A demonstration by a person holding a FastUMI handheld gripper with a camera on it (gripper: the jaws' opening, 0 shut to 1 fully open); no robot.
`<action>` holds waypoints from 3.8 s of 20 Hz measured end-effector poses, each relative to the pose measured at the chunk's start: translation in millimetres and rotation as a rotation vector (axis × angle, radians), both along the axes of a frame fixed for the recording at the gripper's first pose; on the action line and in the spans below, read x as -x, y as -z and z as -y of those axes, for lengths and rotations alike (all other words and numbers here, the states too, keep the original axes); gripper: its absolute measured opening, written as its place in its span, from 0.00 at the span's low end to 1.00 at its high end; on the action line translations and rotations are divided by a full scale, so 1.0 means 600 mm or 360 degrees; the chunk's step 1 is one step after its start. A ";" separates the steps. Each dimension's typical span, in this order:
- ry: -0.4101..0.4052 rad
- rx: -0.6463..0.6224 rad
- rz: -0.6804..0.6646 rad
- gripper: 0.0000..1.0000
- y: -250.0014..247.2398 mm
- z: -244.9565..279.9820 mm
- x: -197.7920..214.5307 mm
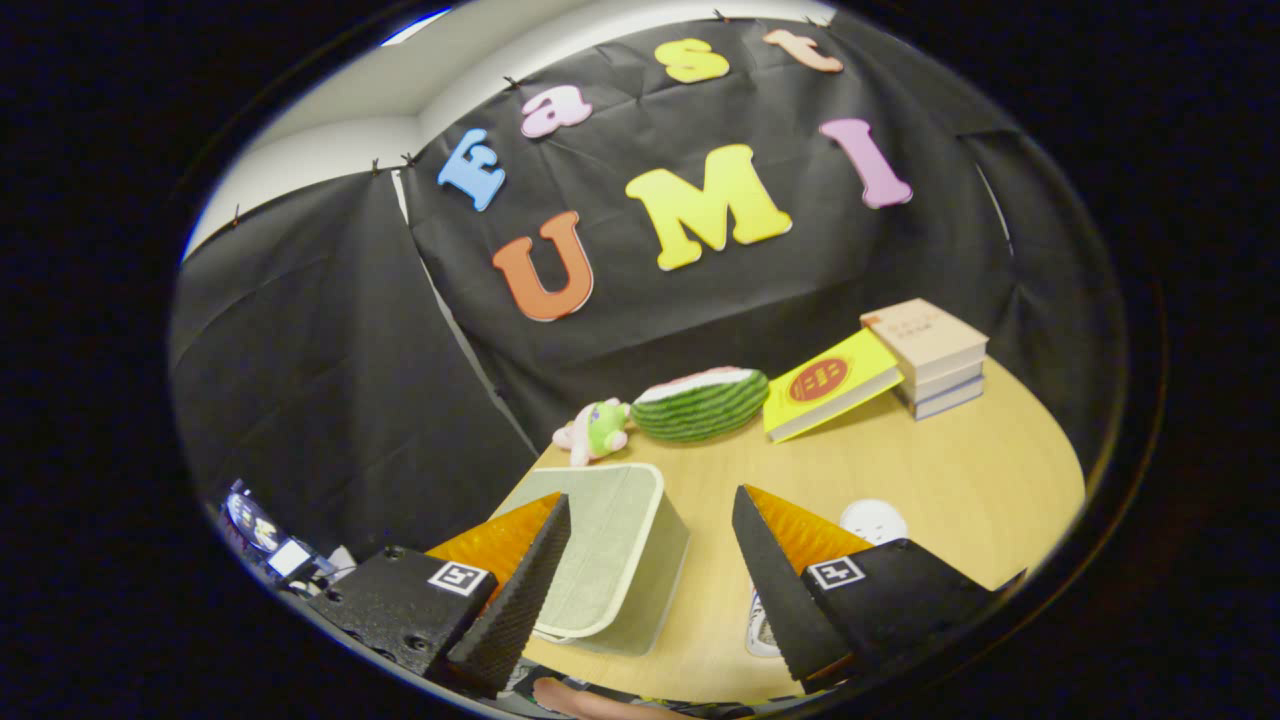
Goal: Open the storage box then place both shoes into the box .Put the left shoe in first, then the right shoe, with the right side of both shoes facing outward in a uniform manner.
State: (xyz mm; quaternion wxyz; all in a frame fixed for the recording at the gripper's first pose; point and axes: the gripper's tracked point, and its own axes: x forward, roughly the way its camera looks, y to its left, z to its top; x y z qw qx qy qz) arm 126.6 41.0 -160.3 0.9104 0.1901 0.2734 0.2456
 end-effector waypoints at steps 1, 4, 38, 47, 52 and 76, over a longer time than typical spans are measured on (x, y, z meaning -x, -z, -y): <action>-0.0032 -0.0021 -0.0075 1.00 0.024 -0.001 -0.015; -0.0120 -0.0034 -0.0214 1.00 0.069 -0.010 -0.057; -0.0854 -0.0688 -0.0893 0.05 0.023 -0.179 -0.030; -0.0753 -0.0474 -0.0769 0.05 -0.090 -0.304 -0.023; -0.0779 -0.0454 -0.0721 0.08 -0.127 -0.427 -0.003; -0.0536 0.0202 -0.0417 1.00 -0.022 -0.262 0.014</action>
